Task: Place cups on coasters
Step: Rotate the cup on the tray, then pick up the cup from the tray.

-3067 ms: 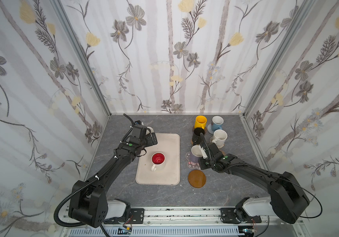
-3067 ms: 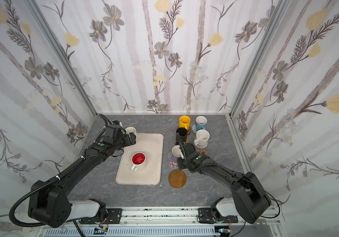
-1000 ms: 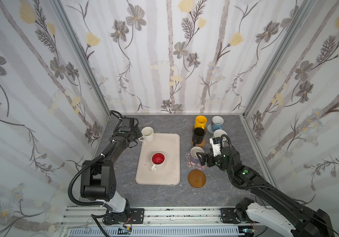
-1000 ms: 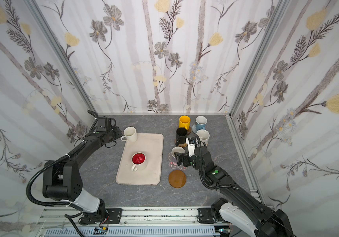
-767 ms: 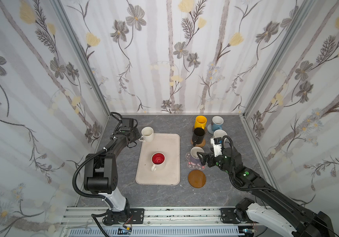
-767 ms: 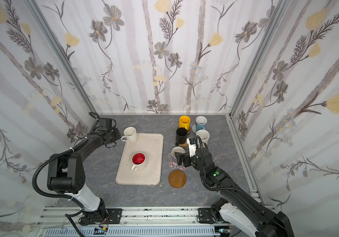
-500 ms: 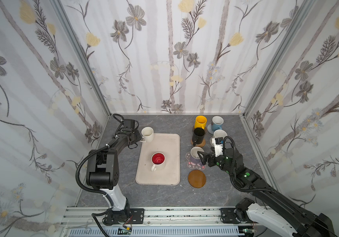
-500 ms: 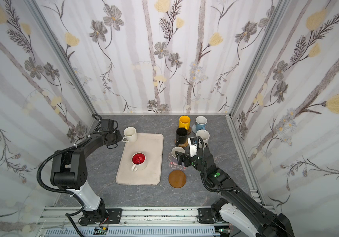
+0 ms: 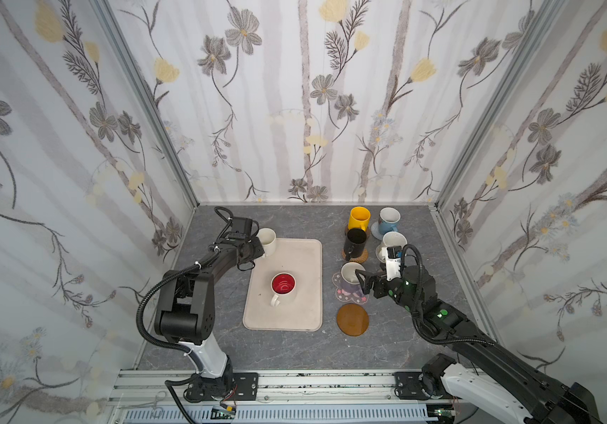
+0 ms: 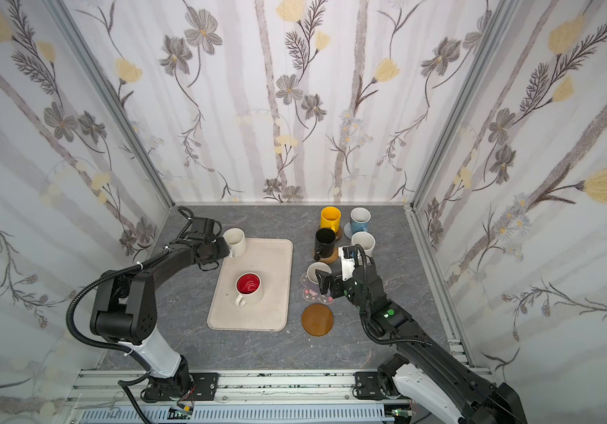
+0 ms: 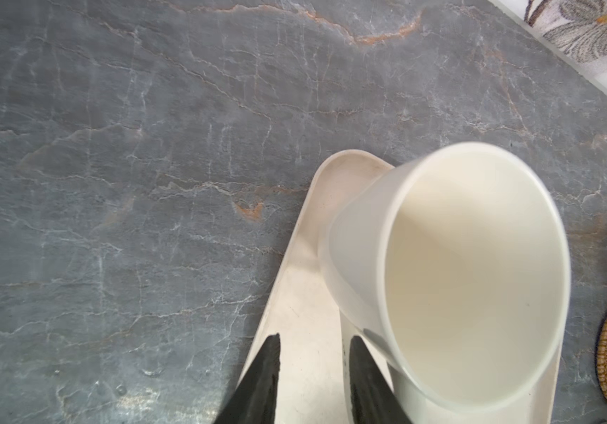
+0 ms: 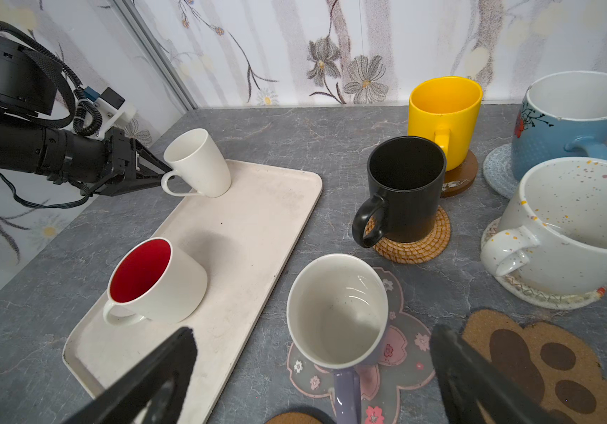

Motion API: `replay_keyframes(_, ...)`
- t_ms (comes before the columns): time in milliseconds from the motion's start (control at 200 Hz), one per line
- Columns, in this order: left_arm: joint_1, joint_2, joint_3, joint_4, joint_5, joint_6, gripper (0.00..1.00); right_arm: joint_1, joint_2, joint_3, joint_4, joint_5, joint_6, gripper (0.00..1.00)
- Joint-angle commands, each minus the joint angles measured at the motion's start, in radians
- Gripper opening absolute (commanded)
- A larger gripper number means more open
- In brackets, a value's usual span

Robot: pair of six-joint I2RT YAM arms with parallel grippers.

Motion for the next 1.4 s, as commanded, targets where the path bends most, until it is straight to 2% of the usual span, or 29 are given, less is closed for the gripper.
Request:
replay_keyframes(0,-0.003,-0.036,-0.016,0.010,-0.022,-0.015,0.40,0.000,-0.002,0.000,0.035,-0.005,0.005,1.00)
replay_keyframes(125,-0.003,-0.080,-0.024,0.003,-0.033,-0.008,0.47,0.000,-0.001,0.000,0.033,-0.015,0.004,1.00)
replay_keyframes(315,-0.009,-0.113,-0.019,-0.013,0.030,-0.018,0.47,0.000,-0.005,0.000,0.031,-0.002,0.007,1.00)
replay_keyframes(580,-0.061,-0.056,0.018,-0.044,0.039,0.010,0.48,0.001,-0.016,-0.006,0.041,0.002,0.010,1.00)
replay_keyframes(784,-0.084,0.018,0.061,-0.064,0.003,0.021,0.48,0.001,-0.008,-0.007,0.039,0.002,0.013,1.00)
replay_keyframes(1039,-0.093,0.077,0.092,-0.079,-0.044,0.043,0.42,0.001,-0.002,-0.012,0.048,0.008,0.016,1.00)
replay_keyframes(1394,-0.123,0.104,0.137,-0.123,-0.151,0.084,0.26,0.000,0.020,-0.012,0.060,0.007,0.019,1.00)
